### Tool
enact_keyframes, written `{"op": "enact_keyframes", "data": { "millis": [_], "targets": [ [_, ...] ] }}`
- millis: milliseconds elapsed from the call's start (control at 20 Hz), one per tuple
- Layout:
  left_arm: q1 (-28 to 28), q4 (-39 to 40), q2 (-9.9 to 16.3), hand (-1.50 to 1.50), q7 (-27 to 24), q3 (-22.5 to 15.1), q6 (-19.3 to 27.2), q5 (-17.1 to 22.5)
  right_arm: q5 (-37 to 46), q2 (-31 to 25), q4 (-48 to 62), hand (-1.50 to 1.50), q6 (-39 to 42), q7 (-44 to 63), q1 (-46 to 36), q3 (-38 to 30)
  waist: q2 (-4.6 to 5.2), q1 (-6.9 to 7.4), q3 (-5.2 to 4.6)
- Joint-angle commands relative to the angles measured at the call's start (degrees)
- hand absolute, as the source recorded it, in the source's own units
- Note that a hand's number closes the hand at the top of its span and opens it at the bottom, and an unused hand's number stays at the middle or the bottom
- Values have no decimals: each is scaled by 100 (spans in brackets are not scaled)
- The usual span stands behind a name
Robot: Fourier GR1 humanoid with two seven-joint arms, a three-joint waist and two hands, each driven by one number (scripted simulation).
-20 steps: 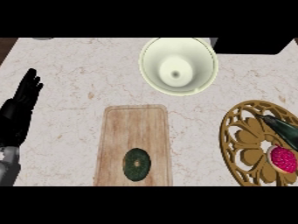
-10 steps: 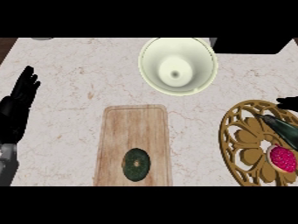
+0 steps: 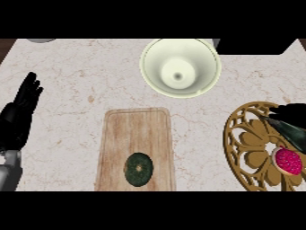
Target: Pick the cupcake from the placemat and place it in the bowl
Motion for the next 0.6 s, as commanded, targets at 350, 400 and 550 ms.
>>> {"op": "enact_keyframes", "data": {
  "millis": [350, 400, 550],
  "targets": [
    [-138, 123, -335, 0, 32, 204, -218, -343, 1027, 836, 118, -150, -179, -206, 301, -77, -2, -32, -3],
    [199, -386, -245, 0, 240, 332, -183, -296, 987, 836, -373, -150, -176, -95, 730, -195, -14, -41, -3],
    [36, -447, -300, 0, 415, 312, -276, -391, 1341, 803, 312, -150, -295, -591, 569, -233, -8, -25, -1]
  ]
}}
